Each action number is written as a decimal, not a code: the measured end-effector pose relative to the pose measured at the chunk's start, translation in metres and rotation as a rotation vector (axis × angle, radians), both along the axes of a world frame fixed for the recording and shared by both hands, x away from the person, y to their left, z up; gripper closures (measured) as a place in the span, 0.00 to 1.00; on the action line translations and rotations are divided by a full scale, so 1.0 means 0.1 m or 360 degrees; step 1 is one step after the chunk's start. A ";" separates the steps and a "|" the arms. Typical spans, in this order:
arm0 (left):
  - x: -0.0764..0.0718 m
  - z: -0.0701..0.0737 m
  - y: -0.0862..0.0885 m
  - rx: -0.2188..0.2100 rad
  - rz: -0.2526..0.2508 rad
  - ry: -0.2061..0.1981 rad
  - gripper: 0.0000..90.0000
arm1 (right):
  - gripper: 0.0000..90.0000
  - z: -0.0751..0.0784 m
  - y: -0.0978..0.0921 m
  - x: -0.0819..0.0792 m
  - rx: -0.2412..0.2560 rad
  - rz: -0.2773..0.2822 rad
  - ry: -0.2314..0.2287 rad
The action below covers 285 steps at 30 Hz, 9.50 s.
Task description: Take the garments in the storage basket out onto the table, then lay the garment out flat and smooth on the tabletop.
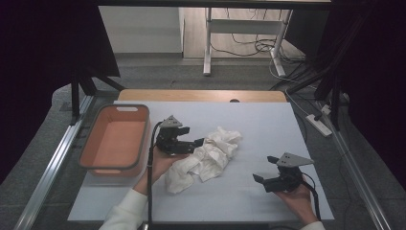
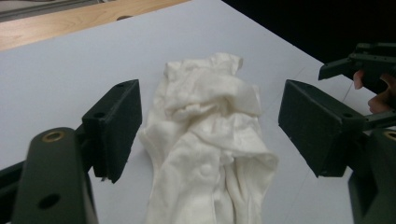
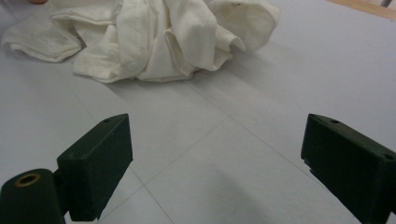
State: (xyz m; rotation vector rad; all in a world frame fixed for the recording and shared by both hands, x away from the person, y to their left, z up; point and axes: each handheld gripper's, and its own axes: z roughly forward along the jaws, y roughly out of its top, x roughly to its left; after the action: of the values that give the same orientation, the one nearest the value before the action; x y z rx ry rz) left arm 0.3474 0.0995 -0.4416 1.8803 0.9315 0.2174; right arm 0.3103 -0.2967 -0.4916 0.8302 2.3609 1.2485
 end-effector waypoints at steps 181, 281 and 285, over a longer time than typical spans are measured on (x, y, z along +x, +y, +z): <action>-0.51 -0.06 0.33 0.0061 0.0091 0.0002 0.25 | 0.44 0.38 0.11 0.24 -0.0016 -0.0205 -0.0021; -0.49 -0.06 0.42 0.0064 0.0119 0.0003 0.24 | 0.66 -0.04 1.02 0.80 -0.0162 0.0064 0.0313; -0.49 -0.06 0.42 0.0062 0.0118 0.0003 0.24 | 0.85 -0.02 1.05 0.75 -0.0203 0.0098 0.0226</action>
State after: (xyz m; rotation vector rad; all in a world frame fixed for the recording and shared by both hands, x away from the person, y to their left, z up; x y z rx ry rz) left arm 0.2988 0.1414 -0.4471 1.8838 1.0056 0.2802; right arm 0.3851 -0.1921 -0.4939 0.8364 2.5663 1.0810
